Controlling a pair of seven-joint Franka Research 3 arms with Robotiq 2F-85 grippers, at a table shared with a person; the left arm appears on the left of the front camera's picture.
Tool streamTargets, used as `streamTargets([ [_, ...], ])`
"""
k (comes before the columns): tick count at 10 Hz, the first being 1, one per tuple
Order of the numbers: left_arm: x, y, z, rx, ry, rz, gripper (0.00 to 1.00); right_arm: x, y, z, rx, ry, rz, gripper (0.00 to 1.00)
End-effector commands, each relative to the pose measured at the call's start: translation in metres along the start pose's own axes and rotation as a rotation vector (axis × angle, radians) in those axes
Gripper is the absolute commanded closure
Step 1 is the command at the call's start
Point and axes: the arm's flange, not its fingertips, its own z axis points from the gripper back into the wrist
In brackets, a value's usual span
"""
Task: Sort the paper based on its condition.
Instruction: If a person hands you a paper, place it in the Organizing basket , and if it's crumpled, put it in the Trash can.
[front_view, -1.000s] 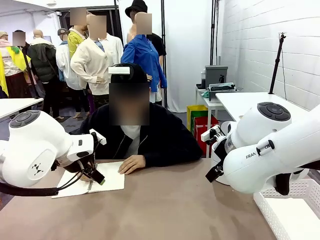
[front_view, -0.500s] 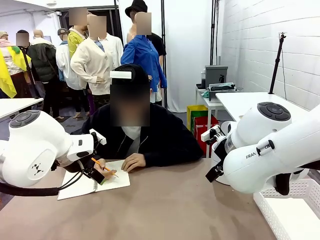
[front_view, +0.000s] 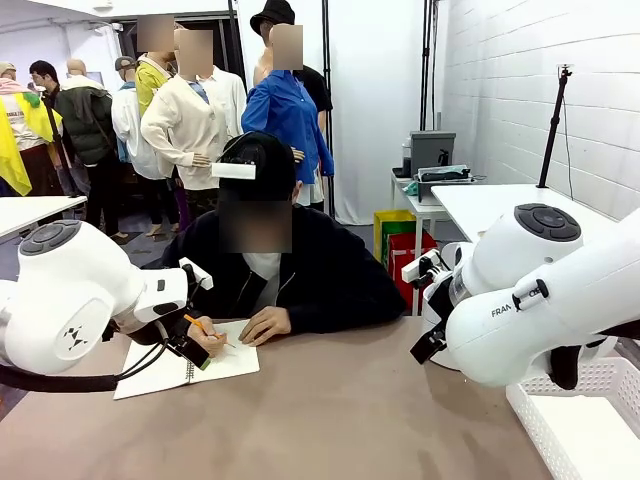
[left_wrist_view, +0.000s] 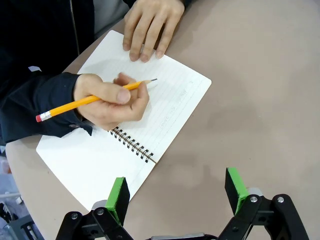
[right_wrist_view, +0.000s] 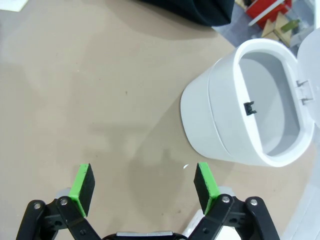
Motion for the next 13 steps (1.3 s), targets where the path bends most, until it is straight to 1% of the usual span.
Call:
streamTargets([
  [1, 0.005, -0.004, 0.011, -0.039, 0.025, -0.033, 0.0, 0.014, 0.012, 0.001, 0.064, 0.015, -0.036, 0.0],
  [3, 0.015, -0.013, 0.032, -0.144, 0.083, -0.025, 0.0, 0.027, 0.017, 0.019, 0.089, 0.039, -0.044, 0.0],
  [4, 0.02, -0.01, 0.041, -0.175, 0.094, -0.026, 0.0, 0.038, 0.021, 0.025, 0.115, 0.042, -0.043, 0.0],
  [5, 0.025, -0.01, 0.055, -0.2, 0.081, -0.013, 0.0, 0.05, 0.024, 0.037, 0.125, 0.031, -0.044, 0.0],
  [6, 0.029, -0.014, 0.074, -0.2, 0.064, -0.012, 0.0, 0.058, 0.028, 0.053, 0.116, 0.028, -0.036, 0.0],
  [8, 0.043, -0.016, 0.109, -0.2, 0.033, -0.061, 0.0, 0.076, 0.03, 0.079, 0.137, 0.038, -0.017, 0.0],
  [10, 0.058, -0.009, 0.138, -0.197, 0.013, -0.085, 0.0, 0.09, 0.032, 0.104, 0.136, 0.038, -0.002, 0.0],
  [11, 0.064, -0.009, 0.15, -0.184, 0.004, -0.096, 0.0, 0.095, 0.034, 0.125, 0.119, 0.039, 0.003, 0.0],
  [12, 0.067, -0.006, 0.159, -0.173, 0.002, -0.112, 0.0, 0.098, 0.034, 0.139, 0.111, 0.019, -0.007, 0.0],
  [13, 0.068, 0.0, 0.168, -0.153, 0.006, -0.14, 0.0, 0.102, 0.028, 0.157, 0.137, -0.003, -0.011, 0.0],
])
